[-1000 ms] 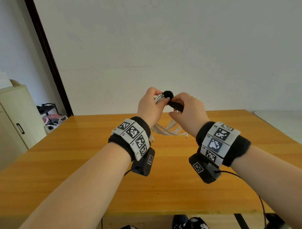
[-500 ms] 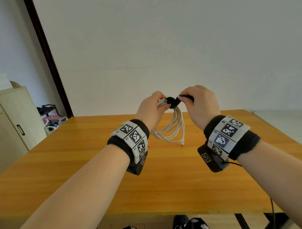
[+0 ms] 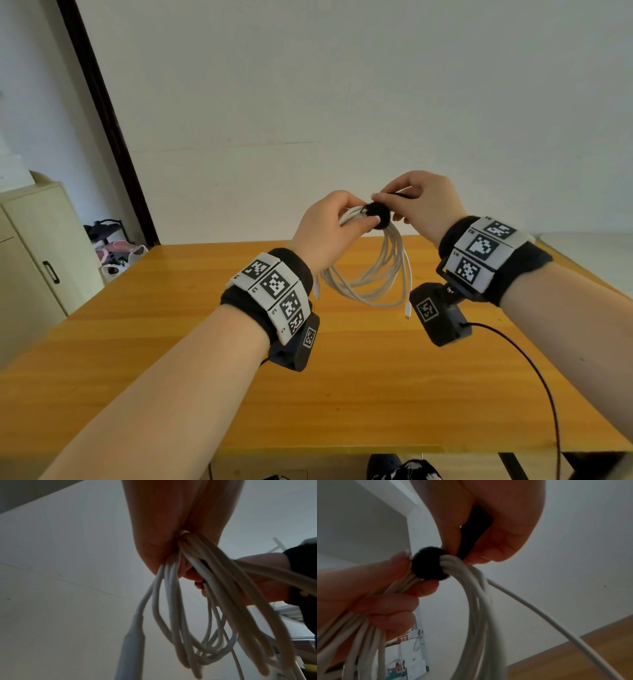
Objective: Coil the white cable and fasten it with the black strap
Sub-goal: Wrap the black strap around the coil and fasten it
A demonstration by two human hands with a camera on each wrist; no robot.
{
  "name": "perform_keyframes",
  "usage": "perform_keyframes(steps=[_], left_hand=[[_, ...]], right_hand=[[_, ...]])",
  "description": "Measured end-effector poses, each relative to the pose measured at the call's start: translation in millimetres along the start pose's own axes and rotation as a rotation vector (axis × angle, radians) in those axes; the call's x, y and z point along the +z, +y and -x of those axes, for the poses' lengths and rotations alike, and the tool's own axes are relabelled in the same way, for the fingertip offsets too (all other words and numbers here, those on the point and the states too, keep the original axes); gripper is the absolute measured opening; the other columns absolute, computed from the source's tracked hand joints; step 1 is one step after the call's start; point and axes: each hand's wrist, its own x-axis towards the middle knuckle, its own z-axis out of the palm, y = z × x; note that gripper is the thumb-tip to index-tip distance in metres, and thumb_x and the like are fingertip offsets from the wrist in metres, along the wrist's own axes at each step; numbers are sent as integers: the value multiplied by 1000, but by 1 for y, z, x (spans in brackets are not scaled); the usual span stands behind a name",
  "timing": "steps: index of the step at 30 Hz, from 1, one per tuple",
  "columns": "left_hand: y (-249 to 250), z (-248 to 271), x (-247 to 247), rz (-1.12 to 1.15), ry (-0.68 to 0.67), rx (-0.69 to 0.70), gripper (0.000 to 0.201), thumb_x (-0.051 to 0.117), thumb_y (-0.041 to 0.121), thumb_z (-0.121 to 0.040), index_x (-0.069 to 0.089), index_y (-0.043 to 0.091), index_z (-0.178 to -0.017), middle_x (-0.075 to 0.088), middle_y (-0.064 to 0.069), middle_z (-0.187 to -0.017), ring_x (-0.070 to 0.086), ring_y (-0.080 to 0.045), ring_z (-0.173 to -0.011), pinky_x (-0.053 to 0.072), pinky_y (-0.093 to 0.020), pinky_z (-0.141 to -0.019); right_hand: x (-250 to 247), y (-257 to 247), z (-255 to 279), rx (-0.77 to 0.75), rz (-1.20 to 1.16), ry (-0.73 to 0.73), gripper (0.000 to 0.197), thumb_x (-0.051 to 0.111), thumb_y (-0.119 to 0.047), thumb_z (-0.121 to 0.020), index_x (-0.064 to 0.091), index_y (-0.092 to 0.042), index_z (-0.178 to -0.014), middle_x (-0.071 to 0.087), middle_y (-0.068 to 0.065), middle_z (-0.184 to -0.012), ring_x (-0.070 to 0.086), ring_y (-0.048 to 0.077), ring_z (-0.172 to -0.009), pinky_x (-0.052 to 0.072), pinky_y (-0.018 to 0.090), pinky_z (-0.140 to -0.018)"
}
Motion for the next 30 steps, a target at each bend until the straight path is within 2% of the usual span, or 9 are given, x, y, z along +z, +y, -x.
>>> perform_keyframes(steps=[3, 5, 8, 11, 14, 17, 20, 23, 30], left_hand=[[0, 3, -1, 18, 18, -7, 38, 71, 25, -80, 54, 20, -114, 59, 12, -89, 57, -4, -80, 42, -6, -65], [-2, 4, -2, 45, 14, 9, 43, 72, 23, -80, 53, 26, -118, 57, 19, -93, 57, -4, -82, 43, -3, -67], [-3, 4, -2, 70, 5, 22, 45, 71, 21, -80, 56, 29, -122, 56, 18, -110, 59, -10, -96, 45, -12, -83], [-4, 3, -1, 98, 2, 12, 49, 70, 19, -81, 55, 28, -127, 55, 12, -124, 54, -13, -116, 42, -22, -99], [-5, 1, 0, 108, -11, 30, 57, 69, 18, -82, 49, 27, -134, 52, 5, -137, 52, -12, -120, 40, -12, -95], [-5, 0, 3, 86, -15, 20, 57, 69, 19, -83, 49, 25, -135, 54, 2, -134, 55, -11, -115, 42, -17, -95], [-5, -1, 3, 63, 14, -9, 42, 68, 20, -83, 60, 18, -124, 66, 0, -112, 60, -9, -94, 46, -16, -82], [-7, -3, 3, 26, 17, -10, 28, 68, 23, -83, 68, 14, -110, 63, 9, -81, 58, -8, -74, 44, -17, -67], [-11, -5, 5, -8, 61, 12, 24, 69, 21, -82, 65, 11, -103, 59, 10, -80, 56, -2, -70, 43, -10, -61]], right_hand=[[-1, 1, -1, 45, 14, -23, 28, 72, -37, -77, 65, -13, -91, 66, -4, -69, 58, 7, -55, 48, 17, -55], [-2, 3, -2, 86, 27, -34, 37, 72, -40, -76, 62, -12, -98, 66, -3, -73, 61, 8, -60, 52, 23, -59], [-2, 6, -4, 144, 102, 33, 63, 74, -50, -69, 51, -10, -112, 64, 2, -96, 62, 15, -82, 52, 31, -71], [0, 5, -2, 171, 173, 159, 76, 76, -55, -63, 45, -10, -116, 53, 2, -106, 52, 17, -93, 41, 28, -72], [0, 4, 1, 132, 125, 126, 58, 75, -50, -68, 55, -12, -107, 57, -1, -97, 55, 13, -86, 42, 21, -66], [2, -1, 6, 58, 35, 5, 24, 67, -33, -83, 70, -13, -97, 66, -5, -86, 58, 1, -78, 45, 13, -71], [4, -2, 8, 44, 26, -49, 23, 56, -26, -91, 73, -12, -98, 62, -9, -75, 53, -2, -69, 39, 10, -64], [5, -1, 8, 67, 7, -70, 24, 54, -26, -93, 72, -13, -100, 65, -4, -81, 53, 0, -69, 43, 14, -67], [4, -3, 11, 72, -69, -35, 16, 61, -22, -88, 73, -14, -96, 62, -13, -76, 55, -2, -71, 41, 12, -65]])
